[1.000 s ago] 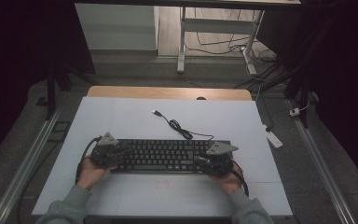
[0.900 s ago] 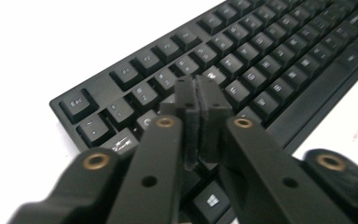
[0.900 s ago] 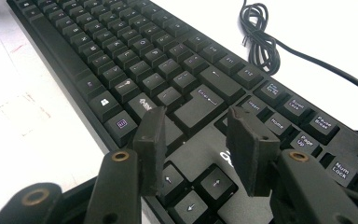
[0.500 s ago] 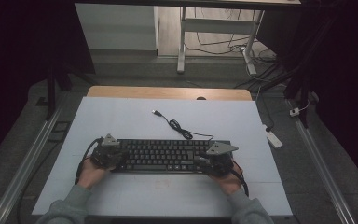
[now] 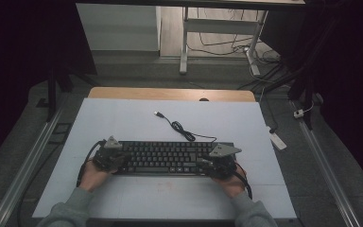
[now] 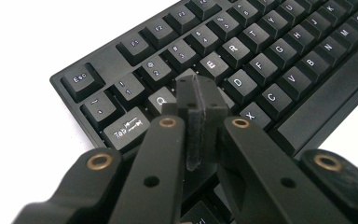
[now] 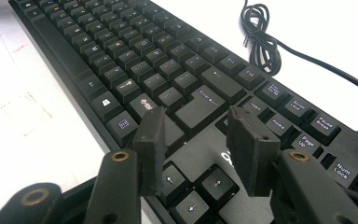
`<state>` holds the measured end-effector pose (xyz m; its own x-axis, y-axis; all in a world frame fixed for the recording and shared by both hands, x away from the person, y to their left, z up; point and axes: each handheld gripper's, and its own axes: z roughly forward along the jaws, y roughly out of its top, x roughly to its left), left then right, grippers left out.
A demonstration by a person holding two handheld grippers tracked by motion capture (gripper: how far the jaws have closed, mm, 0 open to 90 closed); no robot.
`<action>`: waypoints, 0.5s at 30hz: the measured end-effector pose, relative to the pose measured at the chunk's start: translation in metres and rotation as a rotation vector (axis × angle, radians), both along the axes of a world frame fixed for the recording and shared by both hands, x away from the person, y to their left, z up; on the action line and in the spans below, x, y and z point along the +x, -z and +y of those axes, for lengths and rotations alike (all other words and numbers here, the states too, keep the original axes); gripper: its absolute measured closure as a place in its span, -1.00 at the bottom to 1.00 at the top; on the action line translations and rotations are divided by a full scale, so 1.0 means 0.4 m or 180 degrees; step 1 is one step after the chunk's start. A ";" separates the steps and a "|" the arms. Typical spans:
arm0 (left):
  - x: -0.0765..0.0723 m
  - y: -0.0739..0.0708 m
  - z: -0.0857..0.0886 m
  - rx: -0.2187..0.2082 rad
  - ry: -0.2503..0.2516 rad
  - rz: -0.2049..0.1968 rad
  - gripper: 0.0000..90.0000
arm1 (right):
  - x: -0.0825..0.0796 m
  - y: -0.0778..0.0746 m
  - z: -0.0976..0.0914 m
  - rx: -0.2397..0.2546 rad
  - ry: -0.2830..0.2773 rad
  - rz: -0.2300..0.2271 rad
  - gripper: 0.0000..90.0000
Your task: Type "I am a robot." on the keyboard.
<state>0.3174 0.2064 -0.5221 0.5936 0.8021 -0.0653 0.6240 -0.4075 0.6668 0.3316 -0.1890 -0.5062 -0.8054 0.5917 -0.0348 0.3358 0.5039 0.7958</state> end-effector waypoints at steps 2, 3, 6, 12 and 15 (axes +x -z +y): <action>0.001 0.005 -0.002 0.0032 0.0002 0.0017 0.98 | 0.000 0.000 0.000 -0.0011 0.0003 0.0000 0.28; 0.001 0.006 -0.002 0.0011 -0.0002 0.0008 0.98 | 0.000 0.000 0.000 -0.0009 0.0004 0.0001 0.28; 0.002 0.006 0.000 -0.0008 -0.0005 0.0016 0.98 | 0.000 0.000 0.000 -0.0009 0.0002 -0.0004 0.28; -0.007 -0.013 0.002 -0.0178 0.0023 -0.0129 0.96 | 0.001 0.000 -0.001 0.0005 0.0008 0.0001 0.28; -0.012 -0.026 0.008 -0.0325 0.0030 -0.0190 0.80 | 0.001 0.000 -0.002 0.0016 0.0015 0.0001 0.28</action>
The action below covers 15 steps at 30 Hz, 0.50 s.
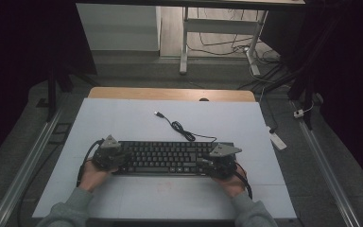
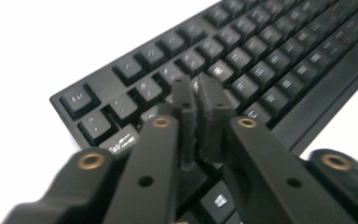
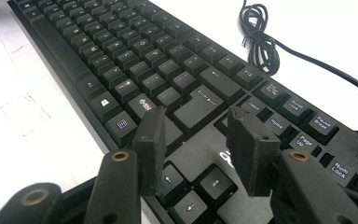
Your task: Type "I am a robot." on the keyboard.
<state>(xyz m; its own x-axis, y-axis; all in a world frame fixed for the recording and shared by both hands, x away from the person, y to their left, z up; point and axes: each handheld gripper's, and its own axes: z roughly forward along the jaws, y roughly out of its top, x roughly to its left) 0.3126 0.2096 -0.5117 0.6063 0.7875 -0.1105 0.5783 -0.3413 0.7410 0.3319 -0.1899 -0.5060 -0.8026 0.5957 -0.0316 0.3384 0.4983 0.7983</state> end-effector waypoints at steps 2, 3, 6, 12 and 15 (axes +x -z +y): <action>-0.003 -0.007 0.004 -0.0078 -0.0019 -0.0034 0.63 | -0.001 0.000 0.000 0.0002 0.0000 0.0000 0.28; -0.004 -0.009 0.006 -0.0112 -0.0025 -0.0045 0.52 | -0.001 0.000 0.000 0.0000 -0.0005 -0.0003 0.28; -0.005 -0.013 0.013 -0.0197 -0.0049 -0.0031 0.23 | -0.001 0.001 0.002 0.0011 -0.0022 -0.0006 0.27; -0.003 -0.019 0.025 -0.0304 -0.0110 0.0014 -0.07 | -0.003 0.001 -0.002 0.0034 -0.0034 -0.0003 0.27; -0.003 -0.023 0.028 -0.0341 -0.0106 0.0019 -0.13 | -0.006 0.000 -0.005 0.0042 -0.0031 0.0001 0.27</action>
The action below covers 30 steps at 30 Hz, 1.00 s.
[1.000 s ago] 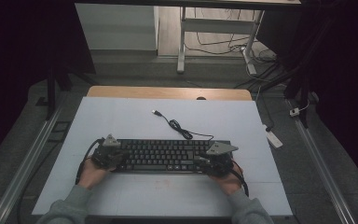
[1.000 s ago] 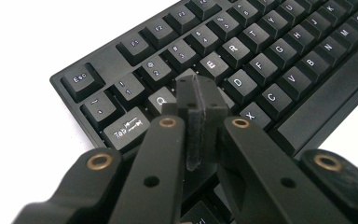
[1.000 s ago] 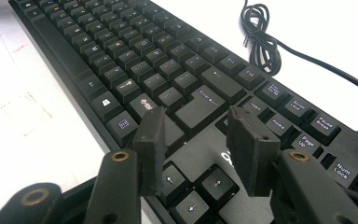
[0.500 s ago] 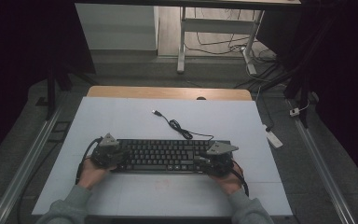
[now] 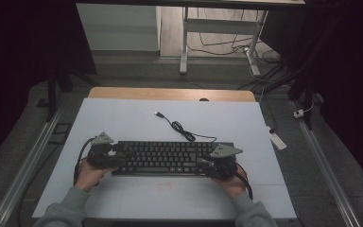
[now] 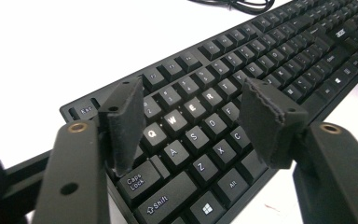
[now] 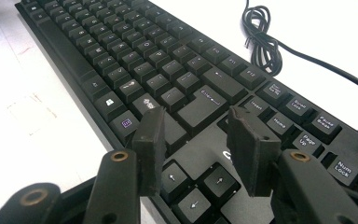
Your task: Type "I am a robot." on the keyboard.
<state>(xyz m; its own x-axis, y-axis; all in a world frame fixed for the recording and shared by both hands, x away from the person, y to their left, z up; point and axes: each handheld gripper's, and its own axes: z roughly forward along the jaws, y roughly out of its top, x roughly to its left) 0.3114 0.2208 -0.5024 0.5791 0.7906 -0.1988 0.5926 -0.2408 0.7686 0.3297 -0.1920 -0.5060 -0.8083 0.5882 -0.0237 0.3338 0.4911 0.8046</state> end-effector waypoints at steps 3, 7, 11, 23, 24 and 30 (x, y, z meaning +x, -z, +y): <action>0.000 -0.004 0.003 -0.0025 0.0008 -0.0016 -0.16 | -0.003 -0.001 -0.004 0.0022 0.0021 -0.0007 0.27; 0.001 -0.009 0.005 -0.0054 0.0043 -0.0006 -0.19 | -0.011 -0.003 -0.016 0.0038 0.0043 -0.0027 0.27; -0.001 -0.022 0.007 -0.0041 0.0090 -0.0037 -0.22 | -0.017 -0.003 -0.032 0.0095 0.0072 -0.0026 0.27; 0.001 -0.030 0.003 -0.0134 0.0170 -0.0015 -0.22 | -0.025 -0.002 -0.050 0.0115 0.0096 -0.0028 0.27; 0.001 -0.031 0.001 -0.0146 0.0177 -0.0014 -0.22 | -0.026 -0.002 -0.051 0.0117 0.0097 -0.0026 0.27; -0.004 -0.039 -0.014 -0.0205 0.0290 -0.0025 -0.20 | -0.029 -0.003 -0.057 0.0125 0.0103 -0.0036 0.27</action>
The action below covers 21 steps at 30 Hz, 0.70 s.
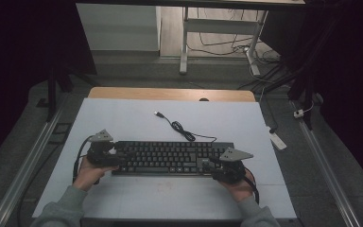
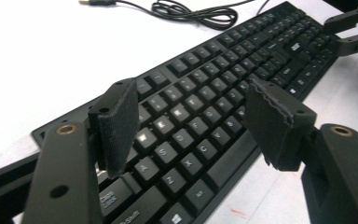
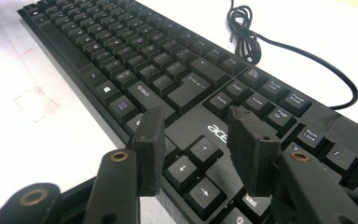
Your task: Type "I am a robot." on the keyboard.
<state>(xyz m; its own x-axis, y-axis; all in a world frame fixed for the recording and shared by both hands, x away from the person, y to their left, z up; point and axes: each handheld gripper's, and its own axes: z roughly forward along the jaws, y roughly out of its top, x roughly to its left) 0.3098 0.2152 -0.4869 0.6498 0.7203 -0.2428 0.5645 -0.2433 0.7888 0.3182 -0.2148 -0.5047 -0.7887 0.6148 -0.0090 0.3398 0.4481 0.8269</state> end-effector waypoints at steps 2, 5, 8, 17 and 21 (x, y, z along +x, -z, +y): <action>-0.002 -0.003 -0.005 -0.0022 0.0029 -0.0001 -0.19 | -0.001 -0.001 -0.002 -0.0007 0.0003 -0.0009 0.27; -0.003 -0.006 -0.013 -0.0020 0.0065 -0.0012 -0.18 | 0.000 0.000 -0.004 -0.0009 0.0011 -0.0006 0.26; -0.005 -0.006 -0.022 -0.0008 0.0100 -0.0008 -0.16 | 0.001 0.002 -0.004 -0.0028 0.0013 -0.0009 0.26; -0.013 -0.005 -0.051 0.0001 0.0307 -0.0060 0.38 | 0.002 0.004 -0.001 -0.0041 -0.0002 -0.0006 0.26; -0.016 -0.001 -0.066 0.0058 0.0363 -0.0078 0.71 | 0.002 0.005 0.000 -0.0040 -0.0008 -0.0010 0.26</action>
